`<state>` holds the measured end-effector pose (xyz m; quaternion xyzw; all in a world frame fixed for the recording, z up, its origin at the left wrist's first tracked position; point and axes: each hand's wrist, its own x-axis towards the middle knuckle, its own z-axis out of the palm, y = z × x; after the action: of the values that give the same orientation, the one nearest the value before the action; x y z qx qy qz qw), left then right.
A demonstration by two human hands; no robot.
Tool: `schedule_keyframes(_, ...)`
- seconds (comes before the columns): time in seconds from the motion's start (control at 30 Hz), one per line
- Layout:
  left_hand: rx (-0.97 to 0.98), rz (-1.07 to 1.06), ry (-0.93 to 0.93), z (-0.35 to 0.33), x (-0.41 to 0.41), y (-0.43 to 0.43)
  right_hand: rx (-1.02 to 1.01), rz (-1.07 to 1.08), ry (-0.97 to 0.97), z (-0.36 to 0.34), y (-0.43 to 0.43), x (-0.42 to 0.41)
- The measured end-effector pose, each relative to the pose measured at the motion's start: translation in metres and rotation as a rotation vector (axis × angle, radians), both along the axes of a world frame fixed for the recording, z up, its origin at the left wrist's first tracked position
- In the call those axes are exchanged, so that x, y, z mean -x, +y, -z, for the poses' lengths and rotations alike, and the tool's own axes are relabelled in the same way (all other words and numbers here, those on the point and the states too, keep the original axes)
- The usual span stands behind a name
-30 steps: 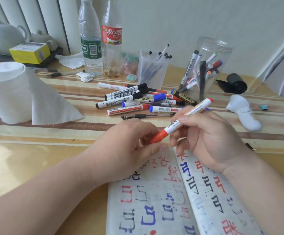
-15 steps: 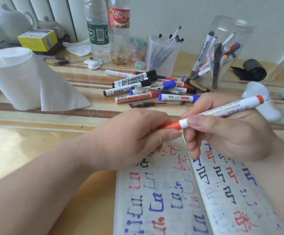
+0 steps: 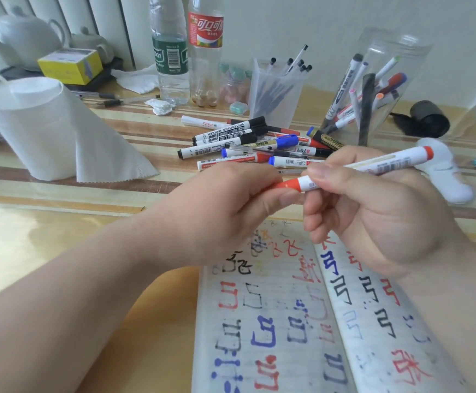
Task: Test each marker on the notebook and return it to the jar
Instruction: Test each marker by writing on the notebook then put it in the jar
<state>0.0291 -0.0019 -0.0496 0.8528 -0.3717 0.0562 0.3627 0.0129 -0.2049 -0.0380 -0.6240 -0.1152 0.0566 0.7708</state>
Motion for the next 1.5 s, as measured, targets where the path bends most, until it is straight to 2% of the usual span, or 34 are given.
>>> schedule_keyframes(0.1, 0.211, 0.13, 0.317, -0.002, 0.002, 0.002, -0.009, -0.165, -0.086, 0.0, -0.005, 0.0)
schedule_keyframes(0.2, 0.235, 0.153, 0.404, -0.001, 0.003, 0.0, 0.014, -0.173, -0.071, -0.004, -0.005, -0.002)
schedule_keyframes(0.27, 0.137, 0.106, 0.31, -0.003, 0.001, 0.002, 0.03, -0.095, -0.047, -0.004, -0.001, -0.002)
schedule_keyframes(0.37, -0.03, 0.016, 0.05, -0.007, -0.001, 0.006, -0.007, 0.014, 0.058, -0.006, 0.007, 0.001)
schedule_keyframes(0.5, -0.046, -0.06, -0.132, -0.006, -0.001, 0.004, -0.055, 0.092, 0.197, -0.01, 0.013, 0.002)
schedule_keyframes(0.7, 0.085, -0.057, 0.066, 0.003, 0.0, -0.004, -0.056, 0.115, 0.193, -0.001, 0.014, -0.001)
schedule_keyframes(0.93, 0.082, -0.008, -0.119, 0.006, -0.001, -0.006, -0.091, 0.027, 0.184, 0.0, 0.018, 0.001)
schedule_keyframes(1.0, 0.195, -0.013, -0.005, 0.005, -0.006, 0.004, -0.147, 0.123, 0.19, -0.008, 0.007, -0.004)
schedule_keyframes(1.07, 0.459, -0.06, 0.207, 0.005, -0.014, 0.023, -0.245, 0.277, 0.223, -0.018, -0.015, -0.013)
schedule_keyframes(1.13, 0.58, -0.081, 0.286, 0.006, -0.017, 0.033, -0.258, 0.309, 0.234, -0.022, -0.027, -0.017)
schedule_keyframes(1.23, 0.465, -0.025, 0.304, 0.01, -0.014, 0.017, -0.102, 0.073, 0.149, -0.008, -0.015, -0.013)
schedule_keyframes(1.3, 0.413, 0.015, 0.38, 0.012, -0.011, 0.005, 0.028, -0.079, 0.081, 0.002, -0.007, -0.008)
schedule_keyframes(1.43, 0.336, 0.037, 0.534, 0.014, -0.008, 0.006, 0.408, -0.26, 0.066, 0.013, -0.01, 0.0)
schedule_keyframes(1.5, 0.287, 0.02, 0.568, 0.014, -0.008, 0.009, 0.473, -0.326, 0.092, 0.016, -0.009, 0.003)
